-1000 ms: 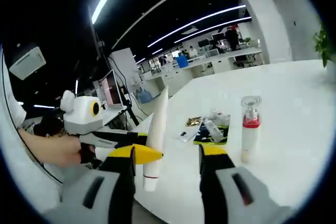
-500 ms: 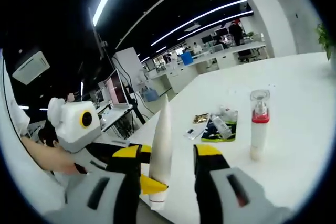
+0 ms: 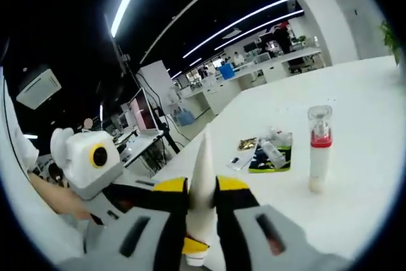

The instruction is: Arrange the skincare products in the storage area until every visible bottle or jar stands upright without overlapping.

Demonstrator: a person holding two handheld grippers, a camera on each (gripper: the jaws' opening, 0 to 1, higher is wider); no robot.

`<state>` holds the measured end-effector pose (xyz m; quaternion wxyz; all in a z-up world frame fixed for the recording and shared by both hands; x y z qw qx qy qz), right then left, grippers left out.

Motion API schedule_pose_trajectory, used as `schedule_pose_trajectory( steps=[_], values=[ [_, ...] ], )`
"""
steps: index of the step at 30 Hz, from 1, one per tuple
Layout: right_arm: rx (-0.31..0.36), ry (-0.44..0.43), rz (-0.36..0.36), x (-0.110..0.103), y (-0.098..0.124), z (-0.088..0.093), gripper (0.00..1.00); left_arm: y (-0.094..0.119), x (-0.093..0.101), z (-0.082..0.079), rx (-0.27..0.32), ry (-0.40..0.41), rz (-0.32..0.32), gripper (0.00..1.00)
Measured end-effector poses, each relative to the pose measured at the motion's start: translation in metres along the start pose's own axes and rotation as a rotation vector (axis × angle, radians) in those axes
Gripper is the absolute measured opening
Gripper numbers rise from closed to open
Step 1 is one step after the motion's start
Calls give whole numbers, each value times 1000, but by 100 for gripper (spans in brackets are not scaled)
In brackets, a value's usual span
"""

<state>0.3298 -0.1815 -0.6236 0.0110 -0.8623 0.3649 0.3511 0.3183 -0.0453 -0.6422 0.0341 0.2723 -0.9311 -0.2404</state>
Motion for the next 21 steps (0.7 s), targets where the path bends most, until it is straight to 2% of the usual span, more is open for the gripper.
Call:
schedule_pose_trajectory(
  steps=[6,10,12,17,21],
  values=[
    [-19,-13,-16,-1,-1,-1,15,2,-2,1,3,-27,14,30],
    [-62,35,-59,-4,-1,2,15,5,-4,5,3,-13,67,30],
    [-94,71,-97,-6,-1,4,15,7,-4,7,-2,-13,95,29],
    [-148,81,-203,-12,-1,5,15,13,-5,10,11,26,196,29],
    [-169,47,-279,-14,-1,0,15,19,-9,6,41,51,262,28]
  ],
)
Point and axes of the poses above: the point that each gripper's makers call its tool centre point, and the gripper's own axes: y roughly backward along the fingers, x roughly to its right, z roughly out of its underside, the point moved 10 cm from there along y, roughly backward along the fingers, and after that the axes turned 14 degrees about -y, right-handed, at the moved point
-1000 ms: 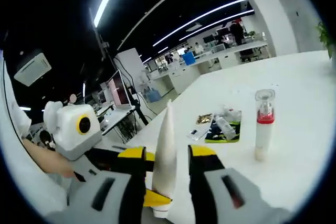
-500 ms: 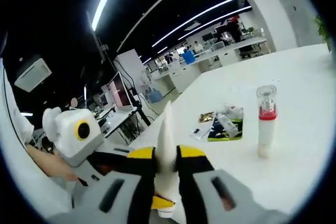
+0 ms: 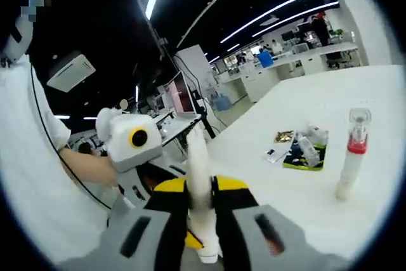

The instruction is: Arrange the skincare products in the storage area until every visible bottle or jar stands upright without overlapping.

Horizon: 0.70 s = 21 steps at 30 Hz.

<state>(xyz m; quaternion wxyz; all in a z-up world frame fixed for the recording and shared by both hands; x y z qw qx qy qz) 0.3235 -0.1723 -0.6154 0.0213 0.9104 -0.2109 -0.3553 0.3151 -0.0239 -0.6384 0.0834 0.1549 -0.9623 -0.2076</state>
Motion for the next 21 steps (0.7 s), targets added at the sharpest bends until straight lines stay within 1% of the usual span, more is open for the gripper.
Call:
schedule_pose_trajectory(
  steps=[3,6,11,14,16,19,21],
  values=[
    [1,-24,-53,0,1,-7,15,5,-3,-5,28,12,35,26],
    [-2,-23,-104,-4,1,-15,15,9,-6,-11,61,22,75,25],
    [-38,25,-173,-9,-4,-25,15,12,-8,-19,80,8,115,23],
    [-63,39,-214,-11,-5,-27,15,12,-7,-22,76,-10,143,23],
    [-76,51,-229,-11,-6,-28,15,12,-6,-23,64,-22,144,22],
    [-117,71,-252,-11,-5,-27,15,12,-4,-23,41,-40,160,22],
    [-153,98,-262,-10,-5,-26,15,11,-3,-21,21,-70,174,21]
  ],
)
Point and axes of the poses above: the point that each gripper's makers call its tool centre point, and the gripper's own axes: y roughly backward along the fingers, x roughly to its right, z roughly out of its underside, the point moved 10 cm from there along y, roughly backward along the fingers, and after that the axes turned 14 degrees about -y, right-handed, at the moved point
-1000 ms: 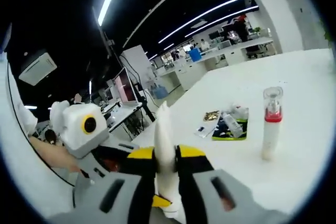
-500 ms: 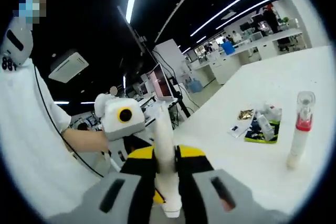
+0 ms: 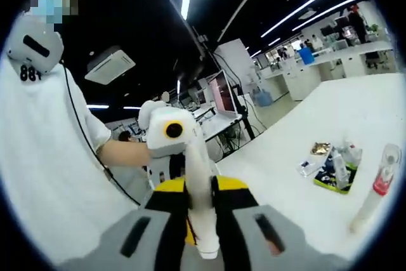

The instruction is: Arrange the skincare products in the storage area until every visible bottle or jar stands upright without overlapping.

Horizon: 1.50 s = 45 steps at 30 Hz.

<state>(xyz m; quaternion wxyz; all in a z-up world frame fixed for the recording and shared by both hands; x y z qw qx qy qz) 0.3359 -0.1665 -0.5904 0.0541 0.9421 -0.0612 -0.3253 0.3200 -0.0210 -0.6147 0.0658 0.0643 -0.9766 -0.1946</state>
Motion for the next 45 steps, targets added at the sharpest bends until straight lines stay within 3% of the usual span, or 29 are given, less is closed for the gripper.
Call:
schedule_pose_trajectory(
  steps=[7,11,17,29,34,45],
  values=[
    [-154,90,-5,3,-4,5,15,-10,0,9,-90,-80,54,20],
    [-233,175,42,10,-10,10,15,-20,-5,18,-131,-164,22,20],
    [-423,300,122,24,-22,28,15,-41,-12,44,-239,-233,5,19],
    [-429,290,169,43,-21,43,15,-54,-20,63,-264,-254,-15,19],
    [-372,255,193,46,-16,43,16,-52,-24,63,-242,-246,-28,19],
    [-341,194,217,46,-16,46,23,-53,-22,69,-246,-284,-34,19]
  ],
)
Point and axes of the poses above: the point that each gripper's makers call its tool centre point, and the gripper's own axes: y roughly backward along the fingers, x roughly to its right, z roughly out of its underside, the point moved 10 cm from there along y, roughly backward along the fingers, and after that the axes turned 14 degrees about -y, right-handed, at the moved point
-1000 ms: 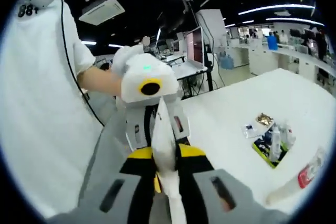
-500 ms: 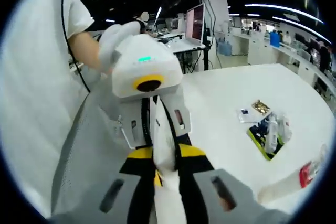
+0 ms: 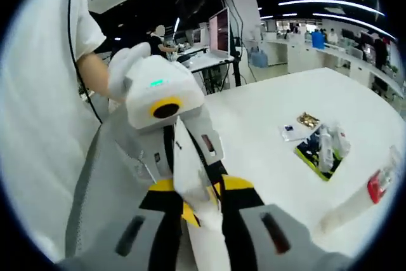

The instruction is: Arrange the skincare products in the storage area until every visible bottle or jar stands upright without overlapping.

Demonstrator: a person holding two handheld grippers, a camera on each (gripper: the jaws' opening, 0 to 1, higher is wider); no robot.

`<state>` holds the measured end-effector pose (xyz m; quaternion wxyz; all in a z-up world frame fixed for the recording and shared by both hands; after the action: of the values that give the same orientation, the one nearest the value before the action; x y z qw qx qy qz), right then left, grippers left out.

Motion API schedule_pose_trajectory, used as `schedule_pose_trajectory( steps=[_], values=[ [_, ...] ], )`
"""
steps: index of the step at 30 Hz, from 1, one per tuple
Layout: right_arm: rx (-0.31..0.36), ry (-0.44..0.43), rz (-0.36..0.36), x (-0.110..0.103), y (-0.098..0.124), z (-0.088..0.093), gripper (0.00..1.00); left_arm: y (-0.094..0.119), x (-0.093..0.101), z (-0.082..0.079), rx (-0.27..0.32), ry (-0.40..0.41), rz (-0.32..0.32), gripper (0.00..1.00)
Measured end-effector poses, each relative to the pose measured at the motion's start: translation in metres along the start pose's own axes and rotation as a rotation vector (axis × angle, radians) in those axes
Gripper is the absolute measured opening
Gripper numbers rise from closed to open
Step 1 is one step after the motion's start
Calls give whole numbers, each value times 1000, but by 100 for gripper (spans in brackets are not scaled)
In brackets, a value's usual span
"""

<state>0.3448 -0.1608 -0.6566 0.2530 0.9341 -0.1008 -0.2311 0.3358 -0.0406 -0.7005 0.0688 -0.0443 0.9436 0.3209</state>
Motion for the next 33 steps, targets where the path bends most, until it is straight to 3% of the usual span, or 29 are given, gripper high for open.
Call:
schedule_pose_trajectory(
  steps=[7,13,20,33],
  values=[
    [21,-31,24,2,6,0,30,-1,0,1,10,-23,-10,19],
    [79,-78,55,5,14,0,38,-2,0,2,24,-26,-14,19],
    [135,-130,91,5,18,5,54,-4,-3,2,27,-35,-2,18],
    [192,-197,166,5,23,16,61,-11,-19,0,26,-58,26,18]
  ],
)
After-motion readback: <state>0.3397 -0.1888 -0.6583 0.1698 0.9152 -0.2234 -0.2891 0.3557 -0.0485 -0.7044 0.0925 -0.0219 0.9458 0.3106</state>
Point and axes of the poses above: the point that each gripper's makers call its tool centre point, and the gripper's own axes: y roughly backward along the fingers, x roughly to its right, z roughly out of its underside, the point moved 10 cm from there along y, roughly backward along the fingers, and after that the axes turned 14 degrees about -y, right-handed, at the moved point
